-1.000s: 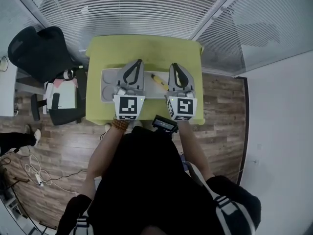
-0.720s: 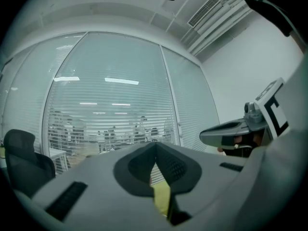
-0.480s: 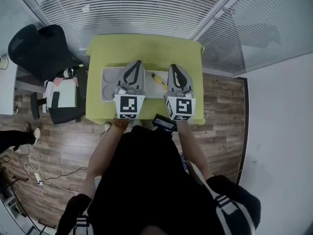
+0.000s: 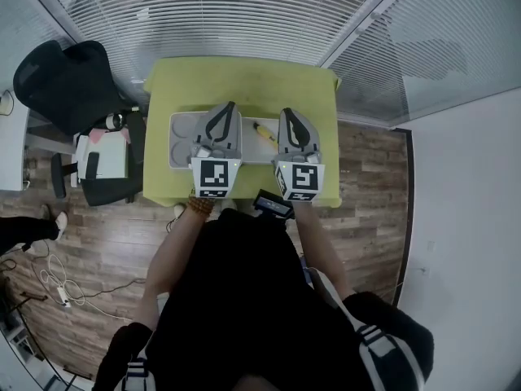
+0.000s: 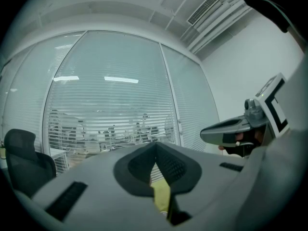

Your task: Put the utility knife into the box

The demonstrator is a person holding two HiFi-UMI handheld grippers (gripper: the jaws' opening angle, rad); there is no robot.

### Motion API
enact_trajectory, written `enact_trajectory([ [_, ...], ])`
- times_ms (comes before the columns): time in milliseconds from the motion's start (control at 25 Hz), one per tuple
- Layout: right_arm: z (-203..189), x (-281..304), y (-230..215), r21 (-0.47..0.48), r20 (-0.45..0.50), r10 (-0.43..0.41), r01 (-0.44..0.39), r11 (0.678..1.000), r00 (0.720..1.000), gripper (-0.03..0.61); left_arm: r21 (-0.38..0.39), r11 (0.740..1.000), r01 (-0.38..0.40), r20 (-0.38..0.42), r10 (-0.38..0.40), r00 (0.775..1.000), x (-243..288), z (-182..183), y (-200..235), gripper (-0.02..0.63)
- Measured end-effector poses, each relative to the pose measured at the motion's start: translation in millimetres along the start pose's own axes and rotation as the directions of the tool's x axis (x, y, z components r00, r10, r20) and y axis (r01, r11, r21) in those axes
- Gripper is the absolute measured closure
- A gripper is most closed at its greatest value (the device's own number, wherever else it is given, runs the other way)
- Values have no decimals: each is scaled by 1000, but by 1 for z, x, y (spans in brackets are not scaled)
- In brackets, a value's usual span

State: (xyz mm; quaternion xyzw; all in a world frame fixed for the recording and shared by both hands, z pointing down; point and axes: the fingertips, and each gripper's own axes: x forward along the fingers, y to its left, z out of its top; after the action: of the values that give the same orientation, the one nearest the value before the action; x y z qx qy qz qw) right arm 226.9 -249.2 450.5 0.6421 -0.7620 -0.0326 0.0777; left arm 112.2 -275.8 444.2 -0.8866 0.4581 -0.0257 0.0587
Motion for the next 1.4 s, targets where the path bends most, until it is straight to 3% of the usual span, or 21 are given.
enact_trajectory([
  [880, -13, -3, 6, -4, -35, 38, -38, 999, 999, 578, 26, 999, -23, -31, 24, 999, -13, -14, 4, 603],
  [1200, -21, 11, 42, 3, -55, 143, -143, 990, 988, 579, 27, 995, -94, -86, 96, 992, -43, -31, 27, 601],
  [1400, -18, 26, 94, -21, -60, 225, -226, 974, 973, 580, 15, 986, -165, -99, 166, 981, -82, -42, 66, 603],
])
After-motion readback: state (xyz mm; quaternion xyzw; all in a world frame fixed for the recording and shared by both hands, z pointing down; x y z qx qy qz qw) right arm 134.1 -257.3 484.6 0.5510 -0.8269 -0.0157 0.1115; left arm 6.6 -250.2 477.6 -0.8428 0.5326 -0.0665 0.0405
